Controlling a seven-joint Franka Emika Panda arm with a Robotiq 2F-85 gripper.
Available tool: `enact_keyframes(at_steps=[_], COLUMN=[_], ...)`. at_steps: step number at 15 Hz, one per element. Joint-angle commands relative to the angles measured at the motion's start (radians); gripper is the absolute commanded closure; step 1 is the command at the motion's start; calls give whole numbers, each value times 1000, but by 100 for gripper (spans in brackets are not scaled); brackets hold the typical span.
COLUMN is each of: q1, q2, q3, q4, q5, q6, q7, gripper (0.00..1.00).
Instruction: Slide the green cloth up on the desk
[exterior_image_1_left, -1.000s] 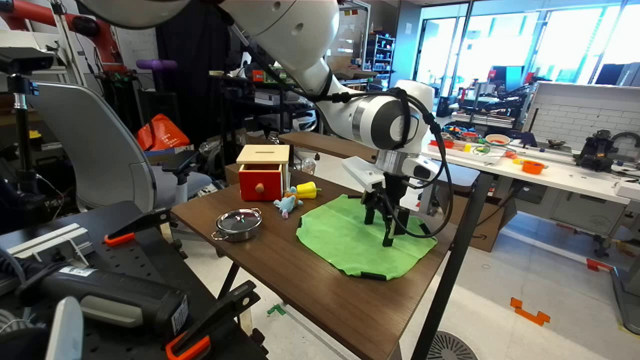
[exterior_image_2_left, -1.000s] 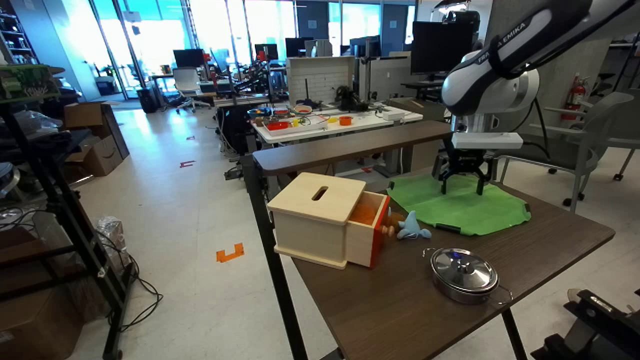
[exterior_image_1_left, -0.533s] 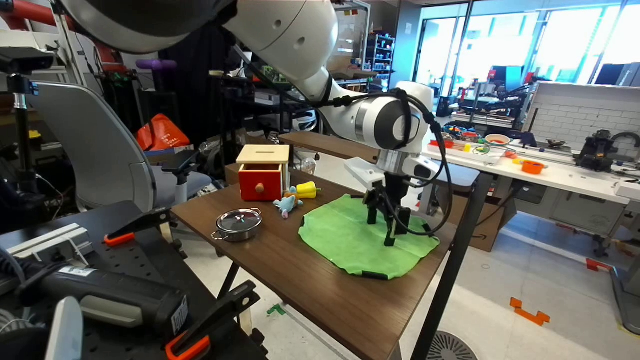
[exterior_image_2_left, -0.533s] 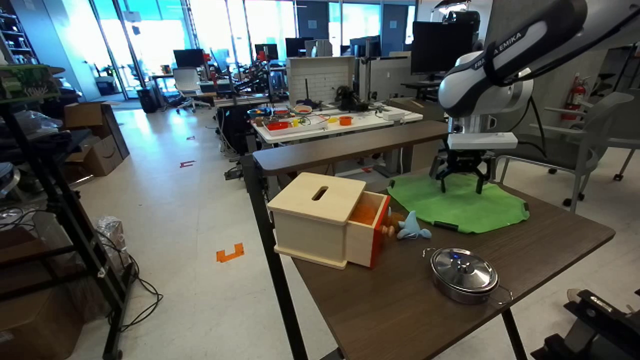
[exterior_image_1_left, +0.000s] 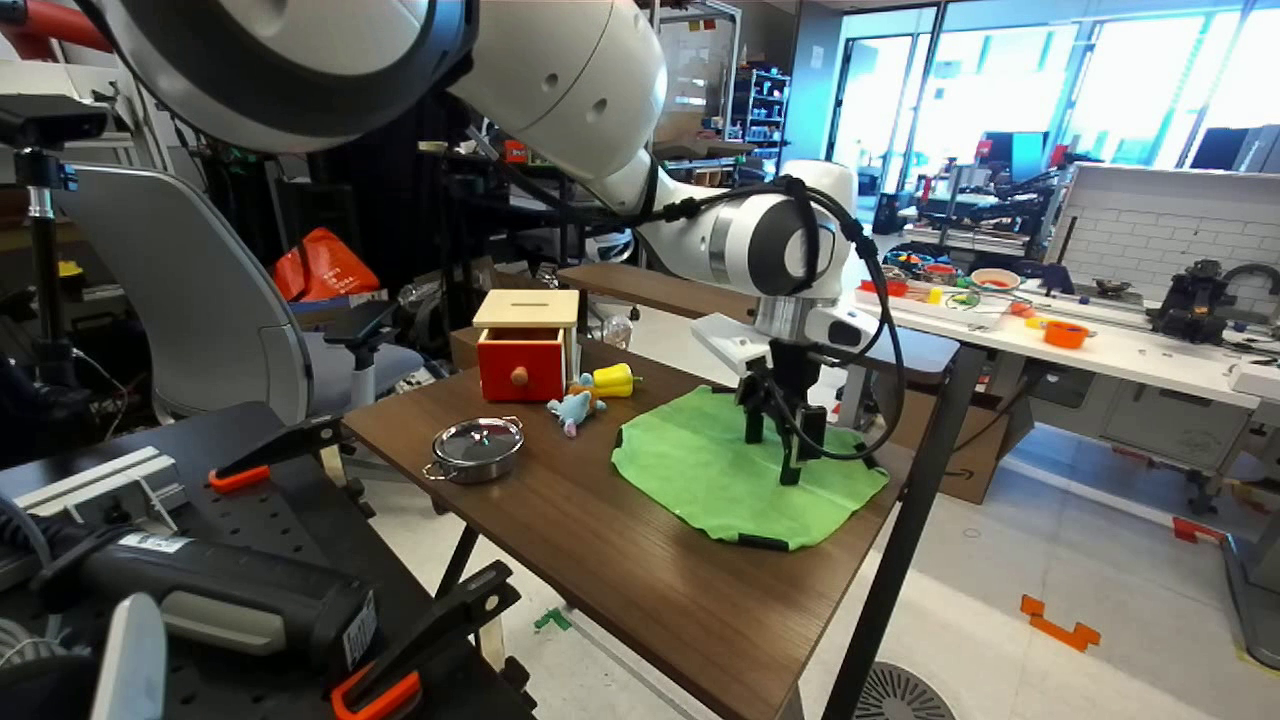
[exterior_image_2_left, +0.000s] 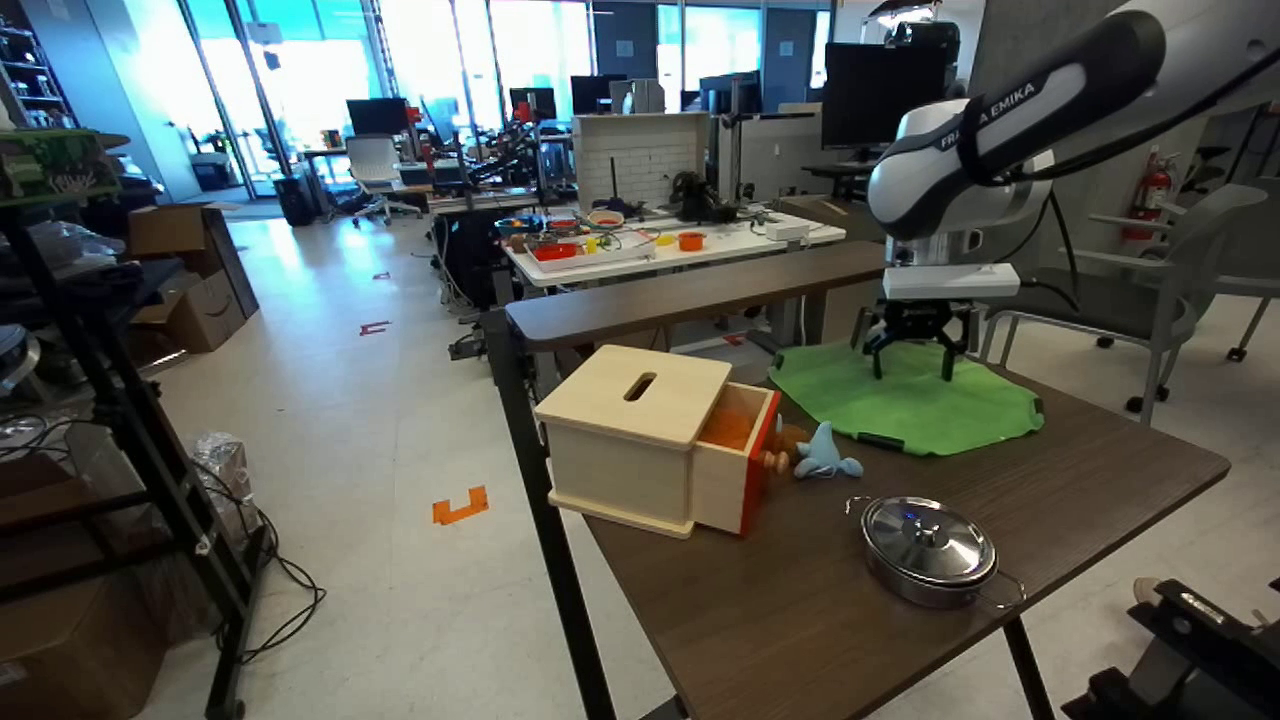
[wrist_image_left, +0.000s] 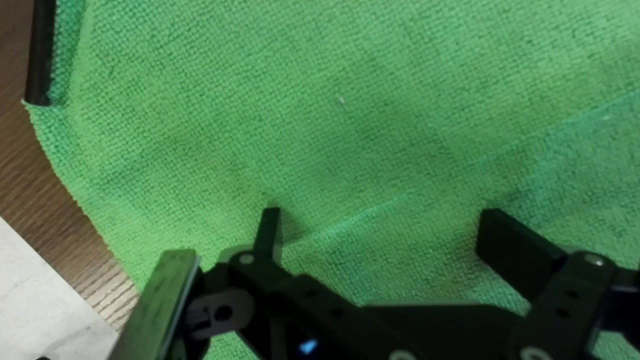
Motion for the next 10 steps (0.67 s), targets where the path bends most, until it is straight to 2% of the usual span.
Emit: enact_keyframes(at_steps=[1,2,3,7,10], q1=[2,1,4,7,22], q2=[69,66,22,31,-30], q3=[-18,-16,-10,-8,-14], q4=[116,113,42,87,29], q5=[-29,-28,-31,-30,-17], q6=[-46,-48,-23,-74,-95], q7=[32,30,26,14,-6], gripper=[0,0,0,0,0])
